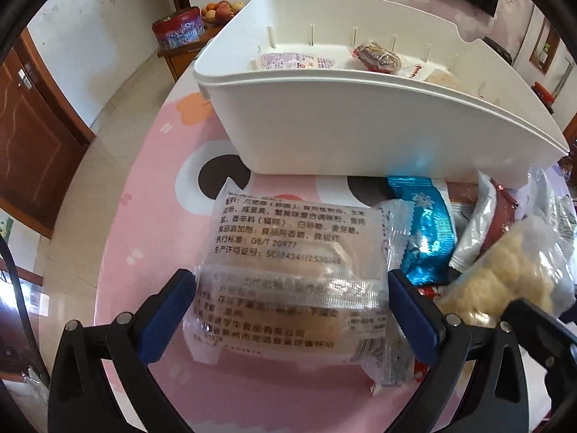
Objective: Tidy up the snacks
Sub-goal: 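Grasp the clear printed bread bag with the left gripper while the right grasps a puffed-rice bag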
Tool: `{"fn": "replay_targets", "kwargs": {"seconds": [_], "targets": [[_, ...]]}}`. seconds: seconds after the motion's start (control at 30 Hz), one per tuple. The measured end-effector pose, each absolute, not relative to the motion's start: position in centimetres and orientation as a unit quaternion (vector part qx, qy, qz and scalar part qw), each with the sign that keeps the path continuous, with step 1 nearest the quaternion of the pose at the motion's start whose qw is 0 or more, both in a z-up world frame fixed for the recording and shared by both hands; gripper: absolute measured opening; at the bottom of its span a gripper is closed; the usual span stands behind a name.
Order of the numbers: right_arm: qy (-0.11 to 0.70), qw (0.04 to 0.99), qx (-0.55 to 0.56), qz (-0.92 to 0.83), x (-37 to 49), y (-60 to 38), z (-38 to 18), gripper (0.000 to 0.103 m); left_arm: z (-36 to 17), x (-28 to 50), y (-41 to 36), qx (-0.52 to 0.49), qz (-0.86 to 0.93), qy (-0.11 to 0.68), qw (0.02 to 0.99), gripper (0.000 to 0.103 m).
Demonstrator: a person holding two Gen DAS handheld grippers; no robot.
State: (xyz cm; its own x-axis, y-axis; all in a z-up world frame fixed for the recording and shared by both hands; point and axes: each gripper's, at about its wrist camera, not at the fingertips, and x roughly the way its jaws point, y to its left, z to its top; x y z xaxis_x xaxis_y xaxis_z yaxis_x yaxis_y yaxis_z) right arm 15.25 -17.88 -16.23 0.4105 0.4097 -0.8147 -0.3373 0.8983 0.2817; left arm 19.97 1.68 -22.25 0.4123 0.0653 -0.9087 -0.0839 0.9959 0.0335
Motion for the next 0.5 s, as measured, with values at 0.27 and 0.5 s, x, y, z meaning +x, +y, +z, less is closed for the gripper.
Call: {"fn": "replay_targets", "kwargs": {"seconds": [0.27,0.5], "targets": [[0.497,0.838,0.038,0.222,15.1,-17.9,-16.5,0.035,-23.1,20.7,3.0,-0.06,0.013,0.549,0.834,0.095],[0.489,0.842,0.03,0.226,14.7,-17.6,-16.0,0.031,-21.3,19.1,1.9,-0.057,0.01,0.525,0.849,0.069]]}}
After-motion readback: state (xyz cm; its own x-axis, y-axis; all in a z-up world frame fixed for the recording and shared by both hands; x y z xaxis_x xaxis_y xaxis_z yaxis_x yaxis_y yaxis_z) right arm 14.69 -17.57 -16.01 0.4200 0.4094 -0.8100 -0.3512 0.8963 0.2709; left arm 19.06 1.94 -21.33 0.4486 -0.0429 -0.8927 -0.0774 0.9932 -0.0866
